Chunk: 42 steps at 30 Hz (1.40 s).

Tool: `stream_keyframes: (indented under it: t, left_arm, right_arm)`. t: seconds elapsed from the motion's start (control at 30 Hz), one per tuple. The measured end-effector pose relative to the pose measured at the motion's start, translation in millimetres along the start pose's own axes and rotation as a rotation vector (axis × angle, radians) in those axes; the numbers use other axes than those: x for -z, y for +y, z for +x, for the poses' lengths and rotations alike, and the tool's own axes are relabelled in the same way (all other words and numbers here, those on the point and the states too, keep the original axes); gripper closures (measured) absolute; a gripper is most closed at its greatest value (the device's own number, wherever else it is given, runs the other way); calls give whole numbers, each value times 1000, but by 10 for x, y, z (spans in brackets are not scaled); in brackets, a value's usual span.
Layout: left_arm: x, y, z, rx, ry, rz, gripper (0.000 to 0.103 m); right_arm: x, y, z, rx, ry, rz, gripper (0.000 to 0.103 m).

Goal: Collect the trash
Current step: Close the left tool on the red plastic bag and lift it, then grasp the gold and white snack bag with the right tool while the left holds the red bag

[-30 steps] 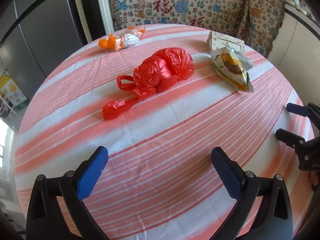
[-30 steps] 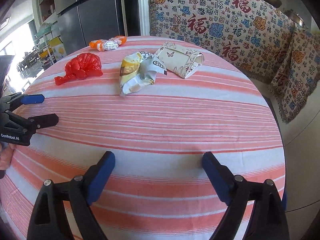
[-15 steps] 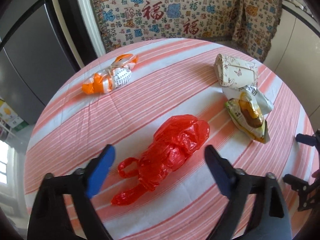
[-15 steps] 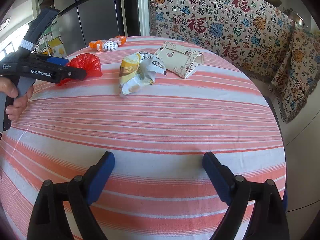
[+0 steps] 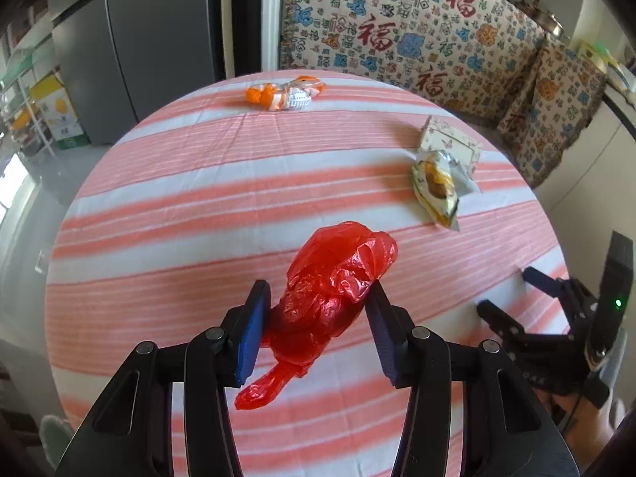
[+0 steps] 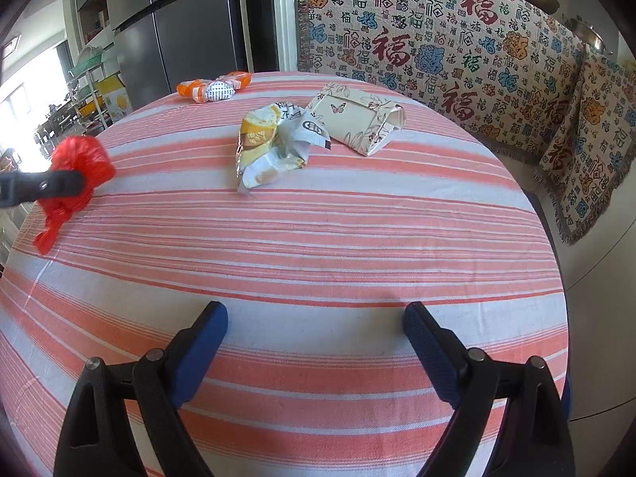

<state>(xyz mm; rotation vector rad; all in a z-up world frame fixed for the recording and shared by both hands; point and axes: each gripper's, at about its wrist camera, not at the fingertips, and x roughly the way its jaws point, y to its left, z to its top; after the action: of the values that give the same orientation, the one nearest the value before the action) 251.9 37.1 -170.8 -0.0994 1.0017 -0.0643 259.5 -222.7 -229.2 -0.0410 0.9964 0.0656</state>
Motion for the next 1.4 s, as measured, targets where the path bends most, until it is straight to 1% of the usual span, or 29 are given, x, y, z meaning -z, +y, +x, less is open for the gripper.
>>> stream_keyframes:
  t: [0.03,0.07,0.1,0.13,0.17,0.2,0.27,0.3,0.4,0.47,0.53,0.6,0.63,0.67,0.77,0.83,1.03,1.1,1.13,1.2,1.33,1.4]
  left_arm:
    - [59,-23,-25,5,3,-6,49]
    - [99,-49,-28,16,5,-3,44]
    - [118,-77,-14,19,5,12,34]
    - [129,-109,15,13,1,39,28]
    - [137,-138,56,8,-6,71,17]
    - [141,-165,97,12,-15,106,12]
    - [158,-214,212,31,-13,186,11]
    - [176,-231,279,25,-4,221,11]
    - [250,-259,370,33,-13,302,10]
    - [300,-272,415,42,-18,340,10]
    - [330,-265,457,55,-15,346,10]
    - [333,-230,464,55,-31,316,9]
    - [312,-192,471,32,-38,287,9]
    - [280,-134,471,7,-45,246,10]
    - [195,135,466,-18,-54,92,11]
    - [185,255,450,-23,-61,43,10]
    - [220,378,431,-44,-42,-14,5]
    - [211,402,407,-28,-29,-34,5]
    - [212,404,384,-13,-28,-41,5]
    - [228,385,333,16,-32,-37,5]
    - [271,305,318,9,-30,-1,5]
    - [277,301,346,18,-19,-5,5]
  right_arm:
    - [0,-1,0,0,0,0,10]
    - [1,-1,0,0,0,0,10]
    - [1,-1,0,0,0,0,10]
    - [1,-1,0,0,0,0,10]
    - [2,-1,0,-1,0,0,10]
    - [3,5,-1,-1,0,0,10]
    - [2,-3,0,0,0,0,10]
    - [3,4,-1,-1,0,0,10]
    - [3,0,0,0,0,0,10]
    - [4,-2,1,0,0,0,10]
    - [3,-6,1,0,0,0,10]
    - [4,0,1,0,0,-1,10]
    - [4,-5,1,-1,0,0,10]
    - [4,-5,2,-1,0,0,10]
    - [4,-5,2,-1,0,-1,10]
    - [5,-5,2,-1,0,-1,10]
    - [2,-7,9,-3,0,1,10]
    - [-10,0,19,-4,4,-4,9]
    - [-34,0,41,-9,8,-8,6]
    - [-129,31,111,-18,19,-21,5]
    - [-463,129,351,-32,38,-10,5]
    - [-644,183,484,-33,47,3,5]
